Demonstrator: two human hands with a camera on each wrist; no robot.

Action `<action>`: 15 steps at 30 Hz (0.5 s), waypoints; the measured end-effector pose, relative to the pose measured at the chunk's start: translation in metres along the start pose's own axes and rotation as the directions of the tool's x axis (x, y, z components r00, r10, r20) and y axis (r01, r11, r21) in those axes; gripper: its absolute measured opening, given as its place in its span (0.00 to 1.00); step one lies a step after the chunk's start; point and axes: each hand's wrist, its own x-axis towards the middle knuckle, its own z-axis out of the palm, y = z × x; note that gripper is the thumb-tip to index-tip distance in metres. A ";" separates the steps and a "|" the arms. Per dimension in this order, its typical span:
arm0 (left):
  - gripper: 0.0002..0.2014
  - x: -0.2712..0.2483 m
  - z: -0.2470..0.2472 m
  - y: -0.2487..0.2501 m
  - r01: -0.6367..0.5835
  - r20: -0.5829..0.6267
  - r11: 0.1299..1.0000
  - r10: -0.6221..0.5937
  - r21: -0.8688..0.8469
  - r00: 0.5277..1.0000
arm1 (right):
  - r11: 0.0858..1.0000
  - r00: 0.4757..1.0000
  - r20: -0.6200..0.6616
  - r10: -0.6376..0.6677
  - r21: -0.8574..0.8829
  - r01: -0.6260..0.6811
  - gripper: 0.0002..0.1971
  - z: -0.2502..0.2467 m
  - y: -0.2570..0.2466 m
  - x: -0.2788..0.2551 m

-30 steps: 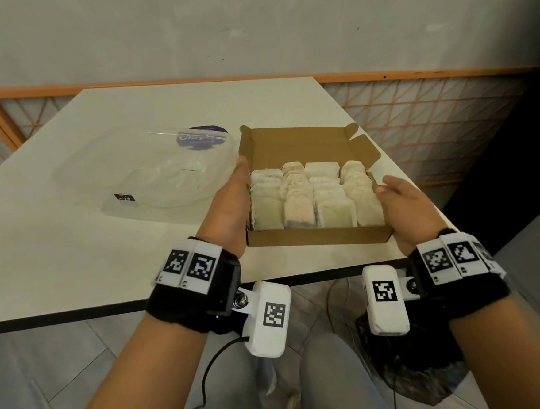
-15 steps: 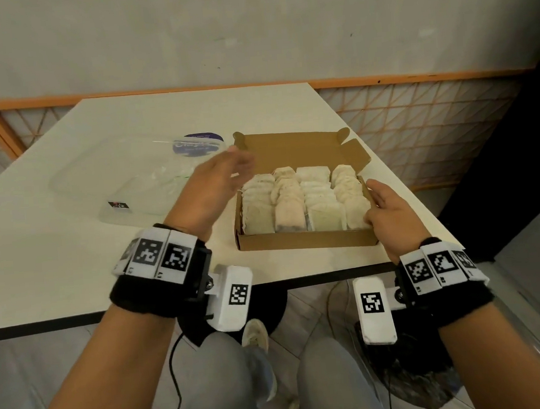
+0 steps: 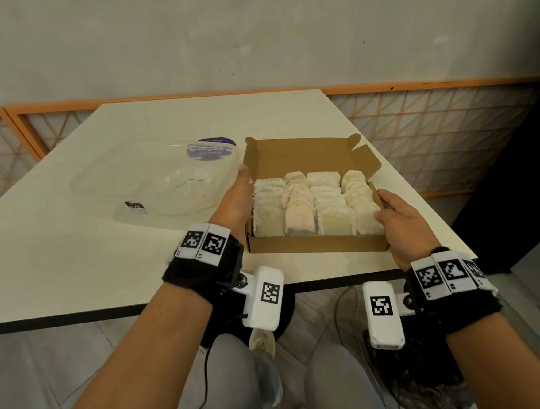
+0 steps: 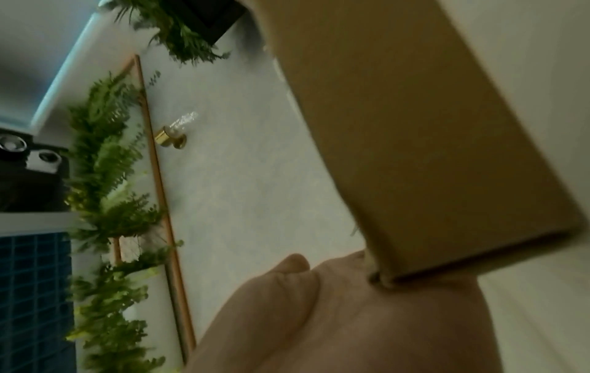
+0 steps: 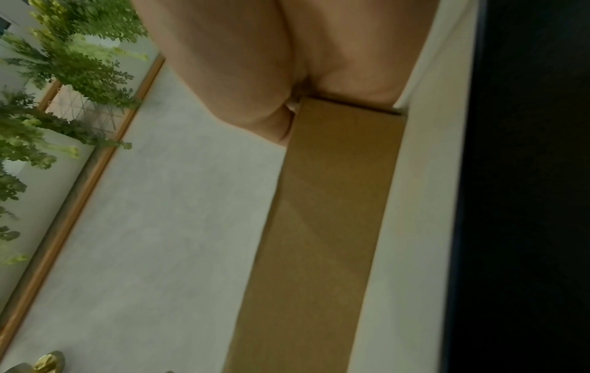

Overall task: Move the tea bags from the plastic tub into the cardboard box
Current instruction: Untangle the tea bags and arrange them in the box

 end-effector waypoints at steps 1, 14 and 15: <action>0.35 -0.002 0.000 0.004 0.014 0.038 0.999 -0.013 -0.035 0.999 | 1.000 1.000 -0.004 -0.003 -0.005 0.003 0.26 0.000 0.001 0.001; 0.35 -0.019 0.023 0.018 -0.356 0.350 0.699 0.160 0.620 0.923 | 0.995 0.998 0.031 -0.046 -0.083 0.048 0.25 0.002 0.000 0.001; 0.35 -0.016 0.023 0.018 -0.376 0.381 0.717 0.165 0.587 0.910 | 0.994 0.998 0.033 -0.052 -0.099 0.056 0.25 0.003 -0.001 0.001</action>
